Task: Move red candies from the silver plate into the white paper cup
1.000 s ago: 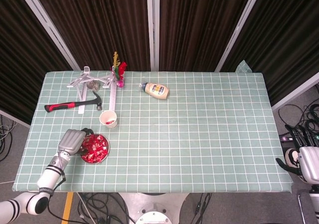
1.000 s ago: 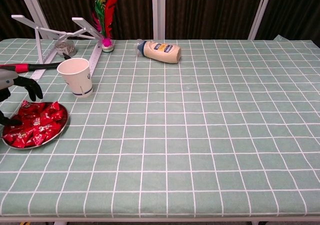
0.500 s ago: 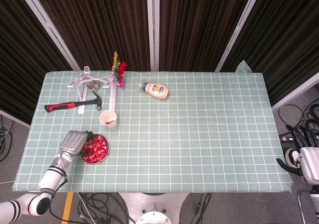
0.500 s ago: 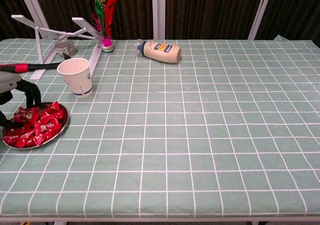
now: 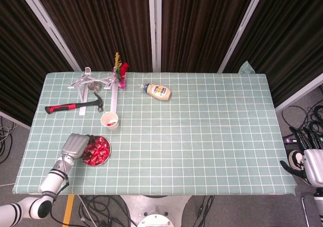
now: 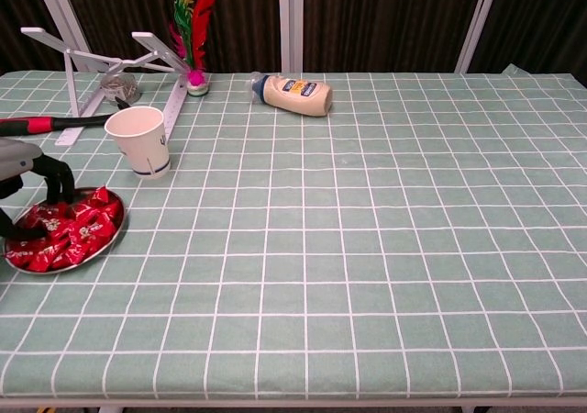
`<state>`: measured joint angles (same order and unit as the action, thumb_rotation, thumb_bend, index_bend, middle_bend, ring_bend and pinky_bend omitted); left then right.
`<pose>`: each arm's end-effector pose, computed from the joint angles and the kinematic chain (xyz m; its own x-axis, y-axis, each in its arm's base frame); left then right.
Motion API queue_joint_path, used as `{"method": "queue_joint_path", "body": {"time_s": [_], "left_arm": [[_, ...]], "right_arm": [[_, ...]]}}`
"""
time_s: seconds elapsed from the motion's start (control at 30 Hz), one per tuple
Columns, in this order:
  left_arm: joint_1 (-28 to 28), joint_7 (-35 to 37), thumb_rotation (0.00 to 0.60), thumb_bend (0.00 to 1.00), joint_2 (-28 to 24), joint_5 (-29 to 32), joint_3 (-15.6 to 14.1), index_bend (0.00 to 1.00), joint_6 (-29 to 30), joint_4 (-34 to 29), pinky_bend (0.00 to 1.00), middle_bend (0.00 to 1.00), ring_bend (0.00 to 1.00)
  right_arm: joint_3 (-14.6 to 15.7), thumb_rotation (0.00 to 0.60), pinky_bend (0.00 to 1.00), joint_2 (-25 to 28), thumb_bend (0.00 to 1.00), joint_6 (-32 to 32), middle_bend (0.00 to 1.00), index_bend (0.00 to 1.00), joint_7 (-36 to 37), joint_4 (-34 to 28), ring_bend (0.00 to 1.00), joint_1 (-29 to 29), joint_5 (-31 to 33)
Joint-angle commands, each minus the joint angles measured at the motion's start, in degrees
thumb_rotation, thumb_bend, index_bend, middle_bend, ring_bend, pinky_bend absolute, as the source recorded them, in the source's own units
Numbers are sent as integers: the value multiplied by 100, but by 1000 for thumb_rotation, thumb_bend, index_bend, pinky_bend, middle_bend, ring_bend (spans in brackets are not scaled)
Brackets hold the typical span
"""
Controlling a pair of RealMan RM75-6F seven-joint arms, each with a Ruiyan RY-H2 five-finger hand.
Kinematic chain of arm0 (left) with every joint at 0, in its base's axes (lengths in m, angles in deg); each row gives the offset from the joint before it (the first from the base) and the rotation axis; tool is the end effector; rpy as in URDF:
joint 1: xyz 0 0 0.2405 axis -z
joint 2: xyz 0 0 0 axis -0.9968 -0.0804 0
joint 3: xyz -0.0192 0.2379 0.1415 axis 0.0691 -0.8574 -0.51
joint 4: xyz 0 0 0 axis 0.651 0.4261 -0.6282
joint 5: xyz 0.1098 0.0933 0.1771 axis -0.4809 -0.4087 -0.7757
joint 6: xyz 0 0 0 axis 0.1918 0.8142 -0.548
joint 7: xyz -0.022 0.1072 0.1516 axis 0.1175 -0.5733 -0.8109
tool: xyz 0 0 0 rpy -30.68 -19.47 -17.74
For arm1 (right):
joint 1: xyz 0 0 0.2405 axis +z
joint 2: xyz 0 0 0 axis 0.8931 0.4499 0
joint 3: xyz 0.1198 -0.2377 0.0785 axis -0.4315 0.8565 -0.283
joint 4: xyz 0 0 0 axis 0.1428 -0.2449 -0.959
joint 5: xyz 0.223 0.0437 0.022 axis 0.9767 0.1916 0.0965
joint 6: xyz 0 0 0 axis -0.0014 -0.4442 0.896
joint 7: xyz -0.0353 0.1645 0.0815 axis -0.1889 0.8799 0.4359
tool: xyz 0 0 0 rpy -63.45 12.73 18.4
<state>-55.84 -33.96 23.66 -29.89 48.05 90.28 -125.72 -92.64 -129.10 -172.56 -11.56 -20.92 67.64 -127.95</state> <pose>-0.3017 0.3363 -0.0309 0.5557 0.4076 0.7246 0.8296 -0.2149 -0.5154 -0.3392 -0.2274 0.1989 0.3711 -0.0040 0.9286 -0.9285 -0.0113 0.3711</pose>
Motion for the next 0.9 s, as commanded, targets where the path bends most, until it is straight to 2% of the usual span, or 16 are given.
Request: {"method": "queue_joint_path", "body": {"time_s": [0.03,0.27,0.57,0.77,0.9], "left_arm": [[15,-28,600,228,61,-22,-16,448,-14,73,1000,524,924],[31,83,600,247,208,-145,-20,539,-24,271,1000,590,933],[6,408,600,335,261,-326,-21,644,-35,367,1000,697,948],[-35,716,600,428,117,-487,27,672,67,182,1000,731,953],[-32,924,600,453,-77,-584,92,682,114,-44,1000,745,957]], "right_arm": [[0,600,140,1,113,1,145,80,4,1,0,2,-3],[1,600,143,8,111,-5,145,80,14,1,0,-6,5],[0,600,147,16,110,-7,145,80,32,1,0,-7,0],[2,600,150,21,108,-4,145,80,55,10,0,-6,-4],[2,600,153,19,108,-8,145,80,75,18,0,-3,-17]]}}
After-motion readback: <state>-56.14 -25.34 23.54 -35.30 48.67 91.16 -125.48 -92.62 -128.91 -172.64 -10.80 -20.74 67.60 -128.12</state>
